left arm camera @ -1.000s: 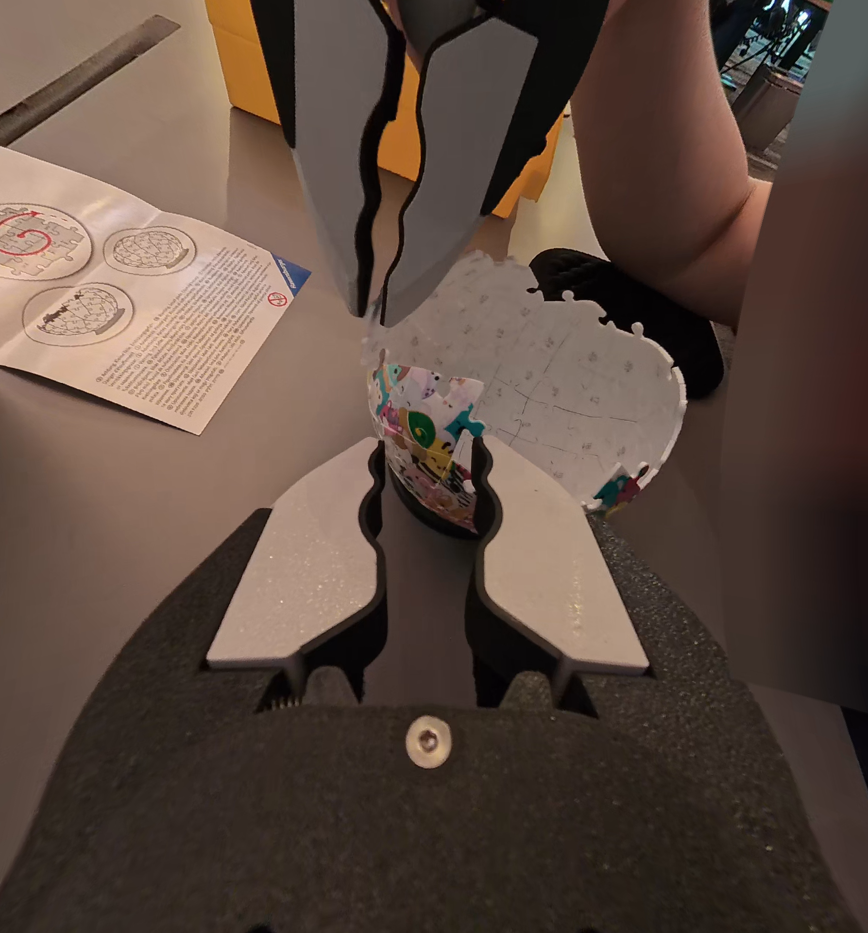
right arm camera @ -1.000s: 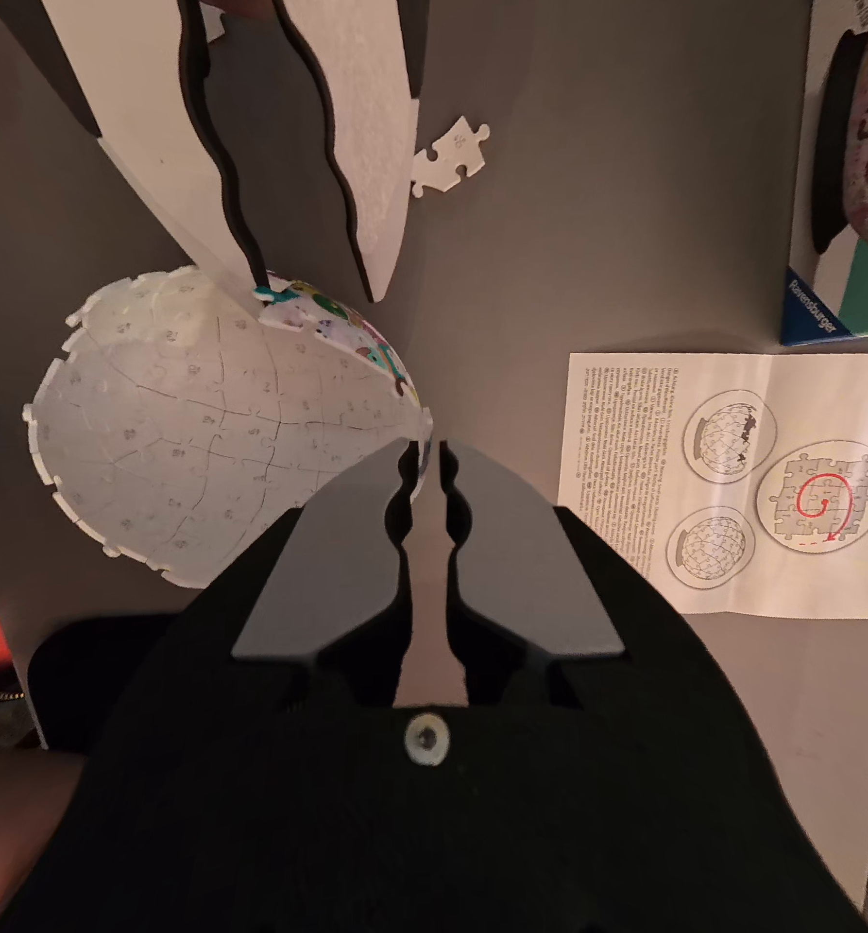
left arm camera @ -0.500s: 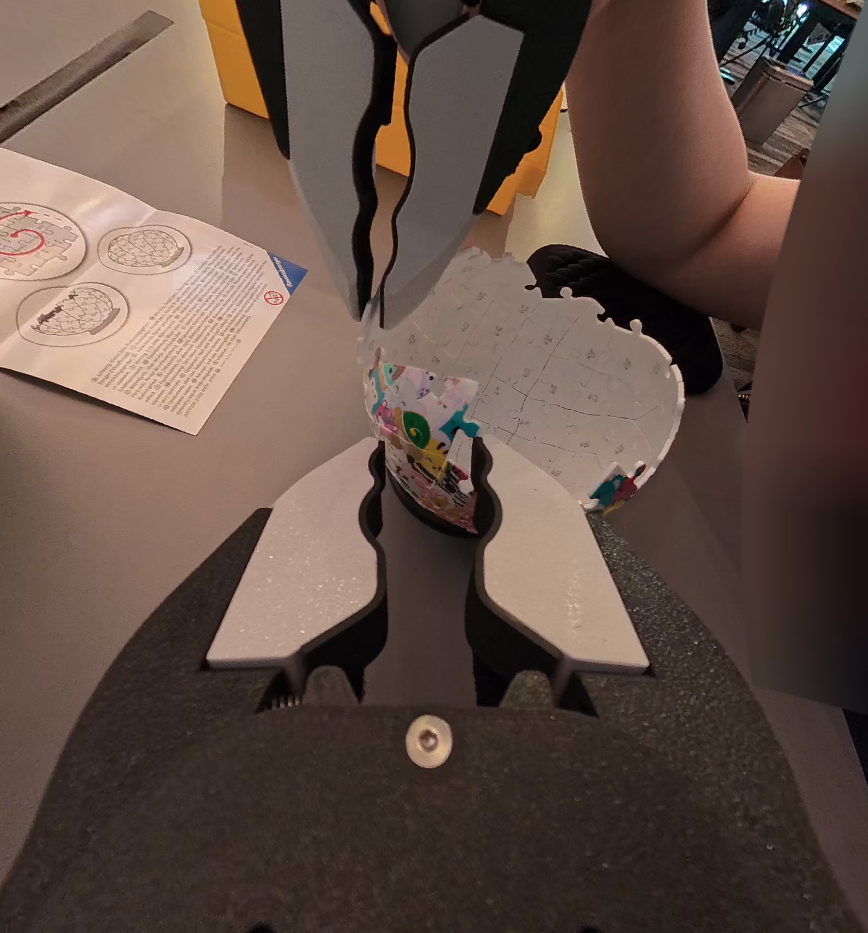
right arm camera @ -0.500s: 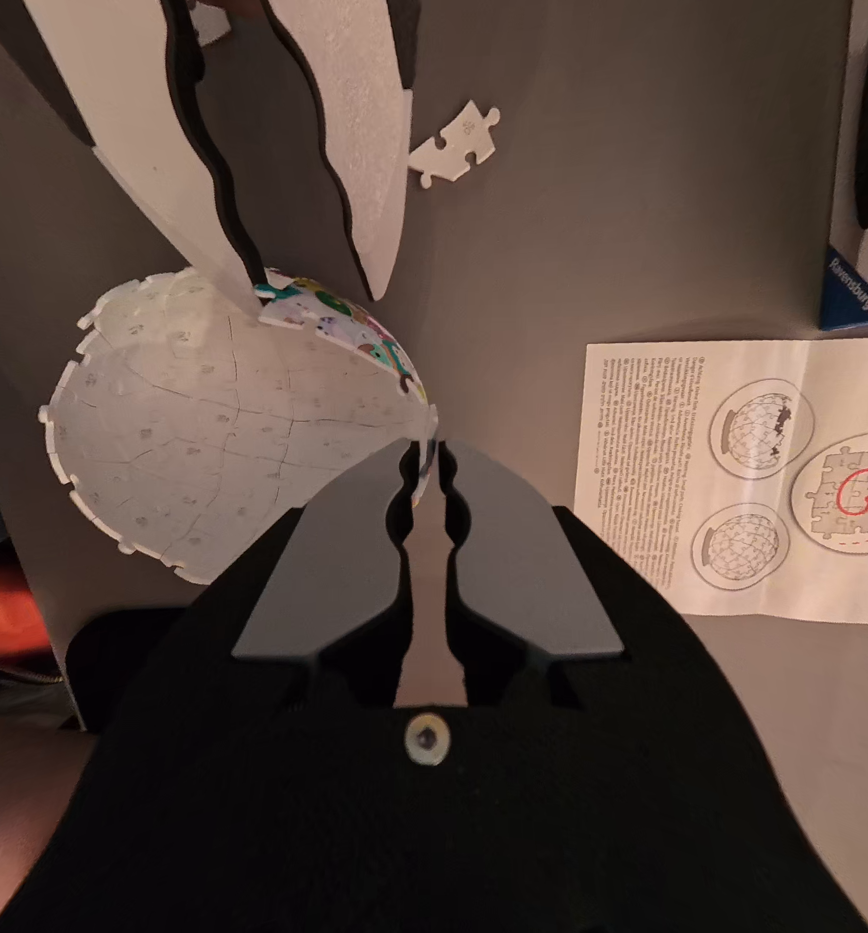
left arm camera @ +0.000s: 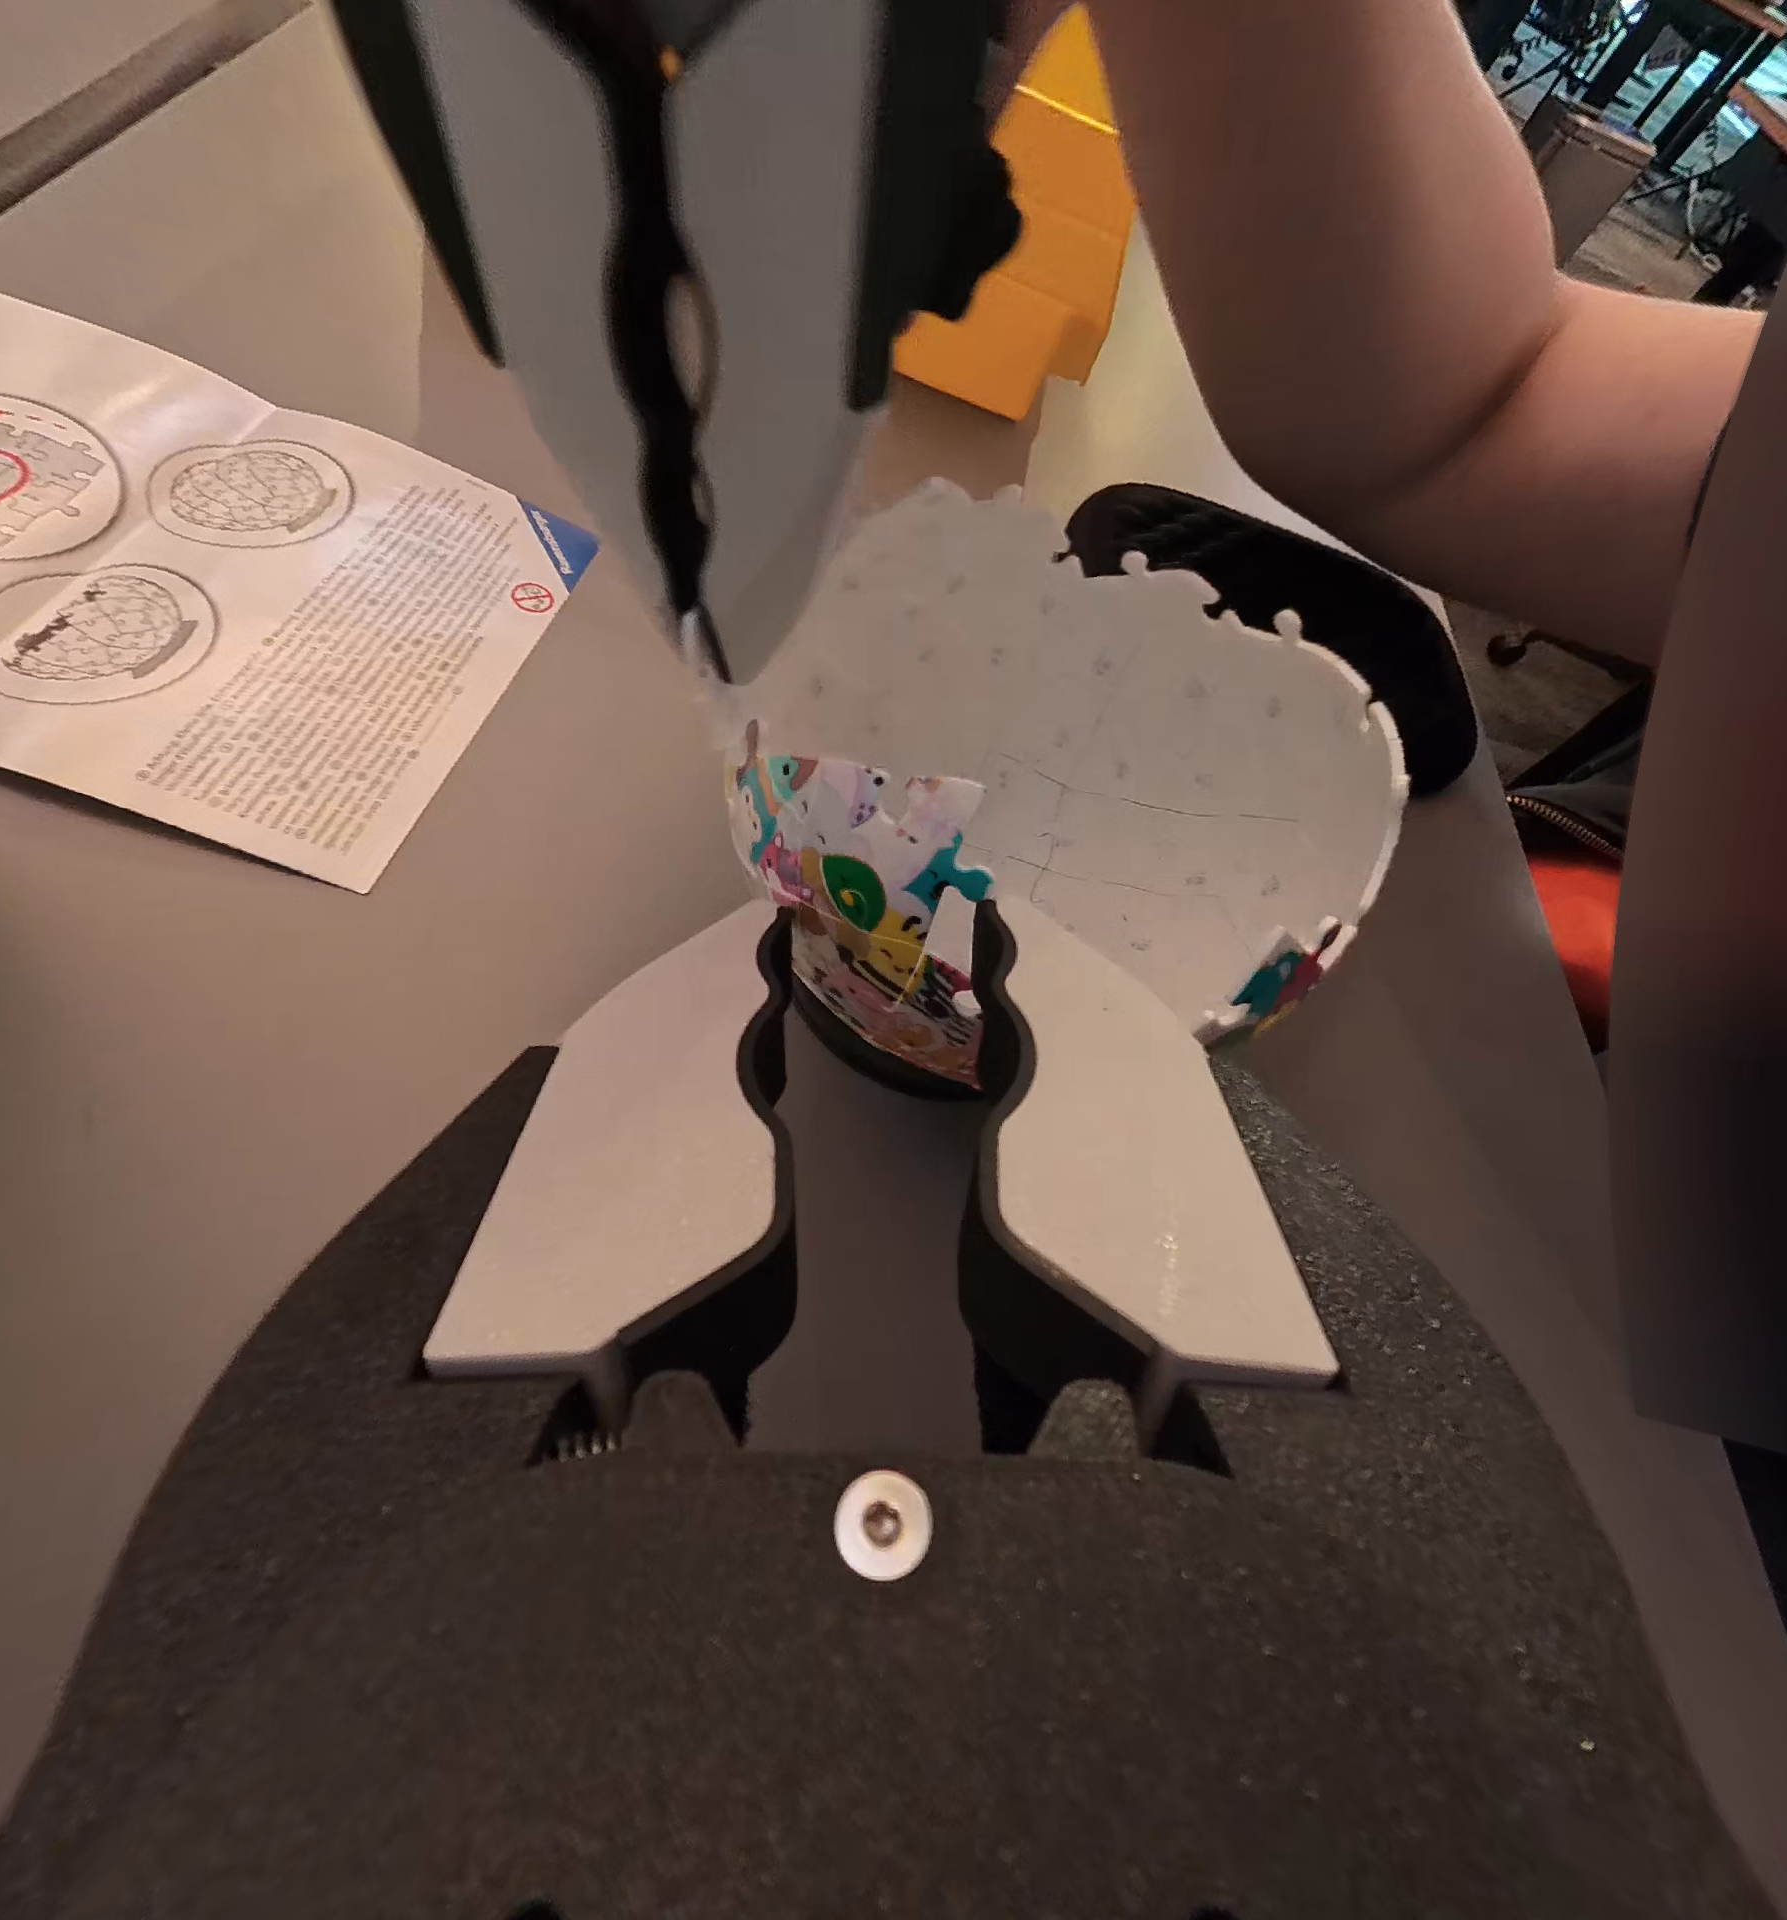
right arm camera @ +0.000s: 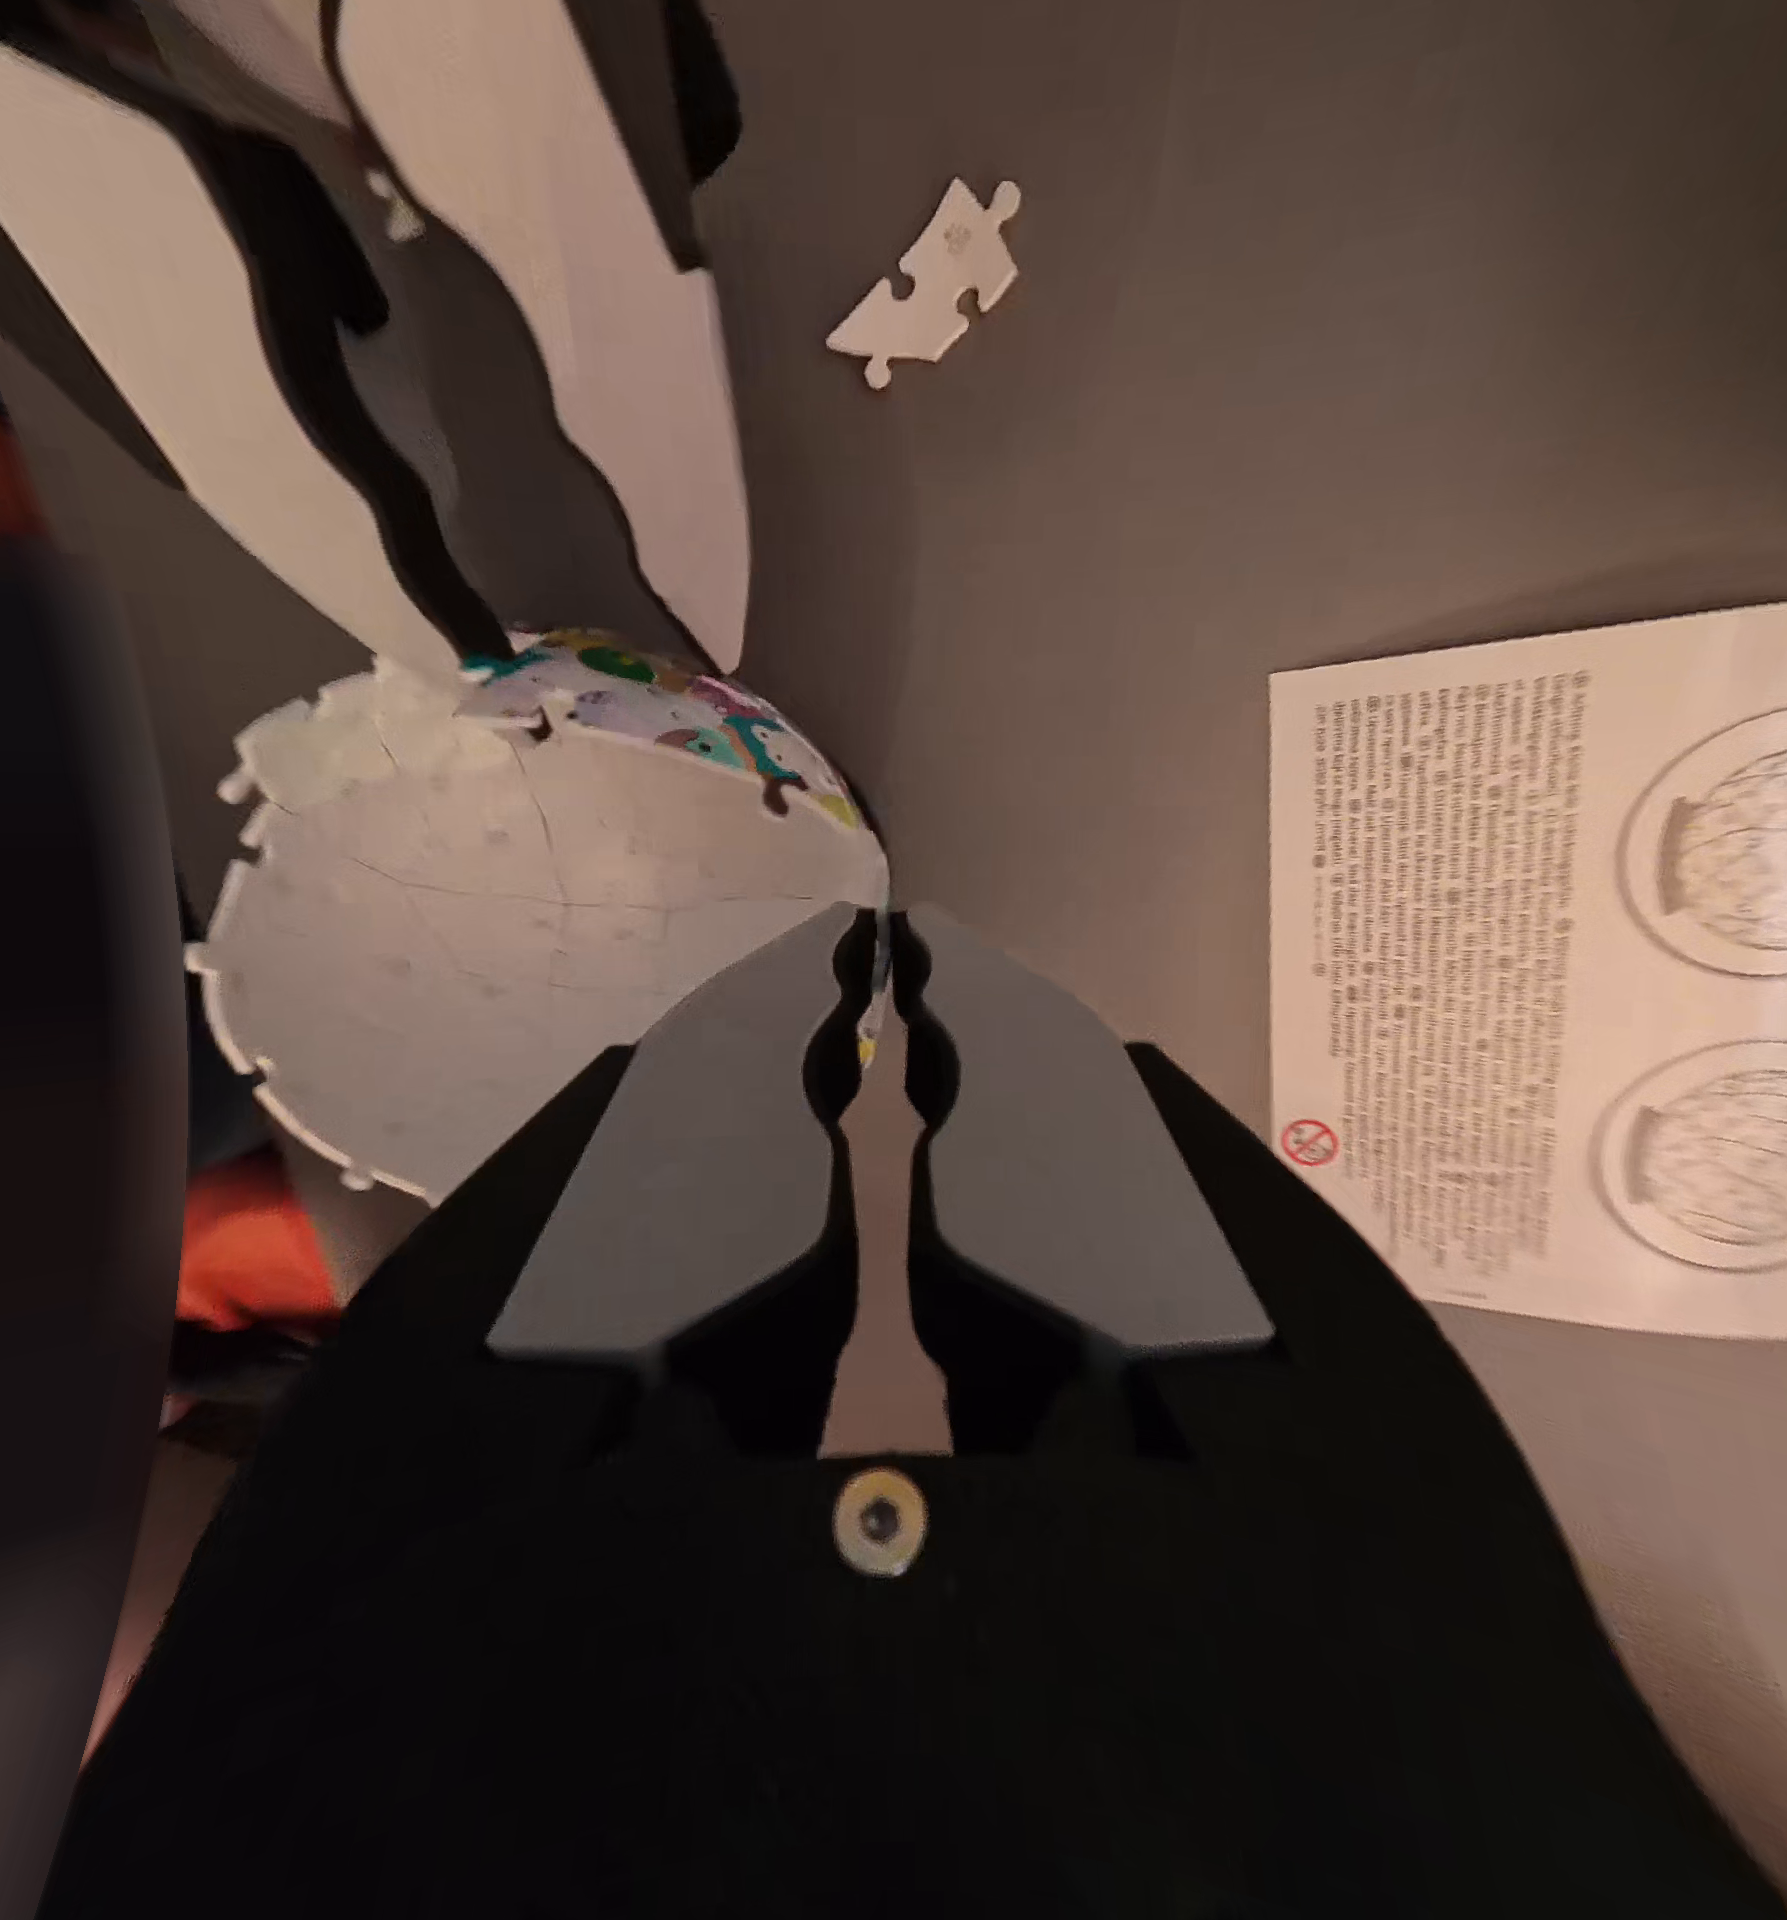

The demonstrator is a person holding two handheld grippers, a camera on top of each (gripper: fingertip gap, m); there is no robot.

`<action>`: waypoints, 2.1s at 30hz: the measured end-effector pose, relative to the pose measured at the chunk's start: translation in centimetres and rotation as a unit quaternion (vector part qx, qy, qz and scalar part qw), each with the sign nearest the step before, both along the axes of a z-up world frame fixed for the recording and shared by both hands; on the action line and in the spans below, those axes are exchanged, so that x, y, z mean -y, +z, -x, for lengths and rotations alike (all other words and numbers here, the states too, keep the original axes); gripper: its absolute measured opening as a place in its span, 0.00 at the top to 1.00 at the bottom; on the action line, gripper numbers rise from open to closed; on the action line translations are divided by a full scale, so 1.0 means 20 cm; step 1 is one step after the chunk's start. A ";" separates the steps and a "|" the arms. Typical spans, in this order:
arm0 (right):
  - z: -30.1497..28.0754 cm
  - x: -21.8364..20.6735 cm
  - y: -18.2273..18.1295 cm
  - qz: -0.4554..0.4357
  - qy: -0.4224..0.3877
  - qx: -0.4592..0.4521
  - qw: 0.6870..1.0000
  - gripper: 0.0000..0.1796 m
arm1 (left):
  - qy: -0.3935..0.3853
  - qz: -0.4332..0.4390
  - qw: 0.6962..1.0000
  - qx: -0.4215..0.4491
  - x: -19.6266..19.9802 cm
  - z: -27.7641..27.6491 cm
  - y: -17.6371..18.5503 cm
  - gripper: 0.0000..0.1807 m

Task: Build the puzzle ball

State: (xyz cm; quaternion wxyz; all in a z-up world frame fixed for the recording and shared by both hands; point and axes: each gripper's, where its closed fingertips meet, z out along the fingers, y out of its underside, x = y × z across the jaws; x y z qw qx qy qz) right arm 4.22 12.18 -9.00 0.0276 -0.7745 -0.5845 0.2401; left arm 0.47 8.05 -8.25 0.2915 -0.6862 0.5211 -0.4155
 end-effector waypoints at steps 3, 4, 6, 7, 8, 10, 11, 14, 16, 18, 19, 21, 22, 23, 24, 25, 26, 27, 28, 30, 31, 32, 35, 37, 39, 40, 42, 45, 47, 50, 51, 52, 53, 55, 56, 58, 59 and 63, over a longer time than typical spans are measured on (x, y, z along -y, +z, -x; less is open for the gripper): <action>0.01 0.00 0.00 0.075 -0.022 -0.037 0.996 0.98 | 0.000 -0.007 1.000 -0.007 0.00 0.00 -0.01 0.82; 0.02 0.00 0.01 0.100 -0.032 -0.053 0.993 0.98 | 0.001 -0.011 1.000 -0.010 0.00 0.01 -0.01 0.82; 0.02 -0.01 0.03 0.142 -0.053 -0.079 0.985 0.98 | 0.001 -0.011 1.000 -0.009 0.00 0.01 -0.01 0.82; 0.02 -0.01 0.03 0.153 -0.057 -0.090 0.983 0.98 | 0.000 -0.009 1.000 -0.009 0.00 0.01 -0.01 0.82; 0.02 -0.02 0.04 0.157 -0.058 -0.103 0.981 0.98 | 0.000 -0.009 1.000 -0.009 0.00 0.01 -0.01 0.82; 0.03 -0.04 0.07 0.158 -0.063 -0.133 0.976 0.98 | -0.002 -0.010 1.000 -0.008 0.00 0.01 -0.01 0.82; 0.04 -0.05 0.09 0.148 -0.059 -0.151 0.976 0.98 | -0.004 -0.010 1.000 -0.005 0.01 0.01 0.00 0.82; 0.05 -0.09 0.16 0.094 -0.059 -0.199 0.974 0.98 | -0.006 -0.007 1.000 0.021 0.01 0.02 0.06 0.78; 0.05 -0.12 0.23 0.040 -0.056 -0.238 0.969 0.98 | 0.013 -0.016 0.999 0.037 -0.02 0.04 0.13 0.75; 0.07 -0.13 0.33 -0.015 -0.066 -0.289 0.955 0.98 | 0.046 -0.037 0.997 0.059 -0.08 0.08 0.22 0.72; 0.08 -0.13 0.39 -0.031 -0.070 -0.322 0.944 0.98 | 0.067 -0.049 0.994 0.076 -0.13 0.09 0.28 0.72; 0.12 -0.09 0.50 -0.052 -0.074 -0.387 0.918 0.98 | 0.107 -0.058 0.987 0.106 -0.20 0.09 0.37 0.76; 0.14 -0.06 0.55 -0.064 -0.074 -0.415 0.905 0.98 | 0.106 -0.051 0.986 0.118 -0.20 0.07 0.41 0.78; 0.15 -0.05 0.59 -0.080 -0.079 -0.438 0.892 0.98 | 0.095 -0.040 0.987 0.126 -0.19 0.04 0.43 0.80; 0.16 -0.04 0.62 -0.096 -0.088 -0.453 0.882 0.98 | 0.088 -0.034 0.987 0.128 -0.18 0.01 0.45 0.81; 0.16 -0.03 0.65 -0.106 -0.097 -0.467 0.872 0.98 | 0.091 -0.037 0.987 0.129 -0.17 -0.01 0.47 0.82; 0.16 -0.01 0.68 -0.112 -0.102 -0.484 0.862 0.98 | 0.098 -0.047 0.985 0.136 -0.18 -0.03 0.50 0.83; 0.16 0.01 0.70 -0.115 -0.103 -0.502 0.851 0.98 | 0.105 -0.057 0.982 0.147 -0.18 -0.04 0.53 0.86; 0.15 0.02 0.73 -0.123 -0.106 -0.516 0.841 0.98 | 0.108 -0.064 0.980 0.157 -0.18 -0.05 0.55 0.89; 0.14 0.02 0.74 -0.142 -0.117 -0.528 0.829 0.98 | 0.107 -0.071 0.976 0.177 -0.17 -0.06 0.60 0.95; 0.13 0.01 0.75 -0.145 -0.121 -0.534 0.824 0.98 | 0.104 -0.074 0.975 0.182 -0.16 -0.07 0.61 0.96; 0.12 0.01 0.74 -0.151 -0.124 -0.533 0.823 0.98 | 0.095 -0.074 0.975 0.187 -0.14 -0.08 0.62 0.97; 0.10 0.02 0.74 -0.184 -0.119 -0.534 0.816 0.98 | 0.086 -0.062 0.979 0.175 -0.11 -0.09 0.61 0.91; 0.10 0.04 0.72 -0.184 -0.113 -0.534 0.818 0.98 | 0.094 -0.056 0.980 0.164 -0.13 -0.10 0.60 0.91; 0.12 0.06 0.70 -0.179 -0.104 -0.528 0.824 0.98 | 0.080 -0.046 0.980 0.173 -0.11 -0.12 0.61 0.96; 0.13 0.06 0.69 -0.177 -0.102 -0.531 0.823 0.98 | 0.081 -0.050 0.982 0.164 -0.11 -0.12 0.60 0.99; 0.12 0.07 0.68 -0.171 -0.092 -0.520 0.832 0.96 | 0.077 -0.067 0.986 0.132 -0.12 -0.11 0.58 0.99; 0.05 0.03 0.71 -0.222 -0.074 -0.476 0.848 0.86 | 0.064 -0.094 0.993 0.029 -0.14 -0.07 0.50 0.99; 0.04 0.03 0.72 -0.274 -0.034 -0.415 0.867 0.88 | 0.036 -0.093 0.993 -0.060 -0.14 -0.05 0.43 0.99; 0.06 -0.02 0.63 -0.306 0.006 -0.282 0.909 0.86 | -0.015 -0.097 0.981 -0.167 -0.11 -0.04 0.35 0.99; 0.08 0.00 0.59 -0.277 0.030 -0.260 0.924 0.86 | -0.026 -0.108 0.976 -0.188 -0.11 -0.04 0.34 0.99; 0.10 0.03 0.56 -0.248 0.040 -0.252 0.935 0.86 | -0.038 -0.115 0.971 -0.204 -0.10 -0.05 0.33 0.99; 0.11 0.05 0.54 -0.219 0.048 -0.251 0.942 0.87 | -0.049 -0.118 0.967 -0.219 -0.09 -0.05 0.32 0.99; 0.13 0.06 0.51 -0.204 0.047 -0.247 0.946 0.89 | -0.060 -0.121 0.964 -0.230 -0.08 -0.06 0.31 0.99; 0.13 0.07 0.51 -0.199 0.052 -0.254 0.945 0.90 | -0.063 -0.119 0.964 -0.232 -0.07 -0.07 0.31 0.99; 0.12 0.11 0.47 -0.173 0.057 -0.240 0.953 0.92 | -0.063 -0.116 0.964 -0.230 -0.08 -0.07 0.31 0.99; 0.11 0.10 0.45 -0.176 0.051 -0.230 0.956 0.92 | -0.063 -0.112 0.965 -0.229 -0.08 -0.08 0.31 0.99; 0.11 0.09 0.40 -0.177 0.052 -0.213 0.959 0.98 | -0.066 -0.106 0.964 -0.235 -0.09 -0.08 0.30 0.99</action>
